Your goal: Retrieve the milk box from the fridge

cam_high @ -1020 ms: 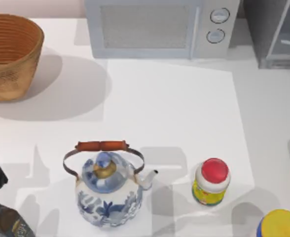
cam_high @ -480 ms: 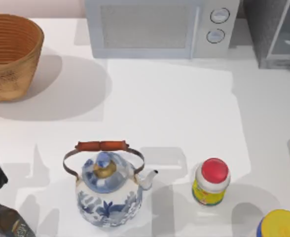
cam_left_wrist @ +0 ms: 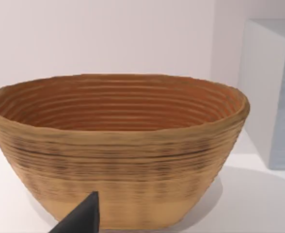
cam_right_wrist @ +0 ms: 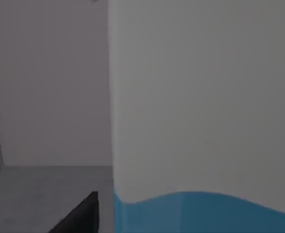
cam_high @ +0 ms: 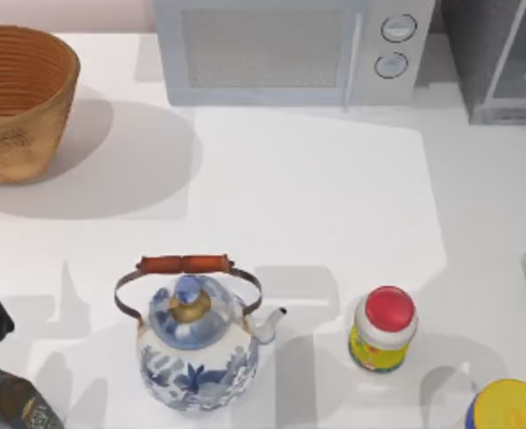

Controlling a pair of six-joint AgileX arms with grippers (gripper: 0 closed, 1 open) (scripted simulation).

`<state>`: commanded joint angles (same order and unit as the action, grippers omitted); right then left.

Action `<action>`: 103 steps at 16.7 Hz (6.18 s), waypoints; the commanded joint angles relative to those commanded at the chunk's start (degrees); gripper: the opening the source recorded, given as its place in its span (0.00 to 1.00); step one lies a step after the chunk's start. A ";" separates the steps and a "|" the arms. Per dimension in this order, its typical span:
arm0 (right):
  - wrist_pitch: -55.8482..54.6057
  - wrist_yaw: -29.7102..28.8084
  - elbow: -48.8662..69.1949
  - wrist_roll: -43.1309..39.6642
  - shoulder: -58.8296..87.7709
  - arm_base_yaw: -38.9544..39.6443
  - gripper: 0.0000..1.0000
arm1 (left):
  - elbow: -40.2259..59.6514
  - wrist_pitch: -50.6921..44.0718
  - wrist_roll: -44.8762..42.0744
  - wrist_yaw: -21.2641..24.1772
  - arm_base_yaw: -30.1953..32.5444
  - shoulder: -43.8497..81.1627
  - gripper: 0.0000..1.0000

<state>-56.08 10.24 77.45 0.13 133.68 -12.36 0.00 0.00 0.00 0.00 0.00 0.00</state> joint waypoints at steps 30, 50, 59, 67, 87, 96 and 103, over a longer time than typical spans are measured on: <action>3.28 -0.21 2.10 0.05 -1.37 0.04 0.00 | 0.00 0.00 0.00 0.00 0.00 0.00 1.00; 3.32 1.56 -12.06 0.28 -15.24 -1.54 0.00 | 0.00 0.00 0.00 0.00 0.00 0.00 1.00; -1.71 2.94 -24.52 0.33 -22.39 -2.80 0.00 | 0.00 0.00 0.00 0.00 0.00 0.00 1.00; 1.99 2.13 -27.61 0.19 -28.55 -1.56 0.00 | 0.00 0.00 0.00 0.00 0.00 0.00 1.00; 47.54 -8.30 -69.59 -0.16 -117.64 10.11 0.00 | 0.00 0.00 0.00 0.00 0.00 0.00 1.00; 56.08 -10.24 -77.45 -0.13 -133.68 12.36 0.00 | 0.00 0.00 0.00 0.00 0.00 0.00 1.00; 52.77 -8.23 -75.16 -0.16 -129.85 12.18 0.00 | 0.00 0.00 0.00 0.00 0.00 0.00 1.00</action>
<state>-3.32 2.01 2.29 -0.03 3.83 -0.18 0.00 0.00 0.00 0.00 0.00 0.00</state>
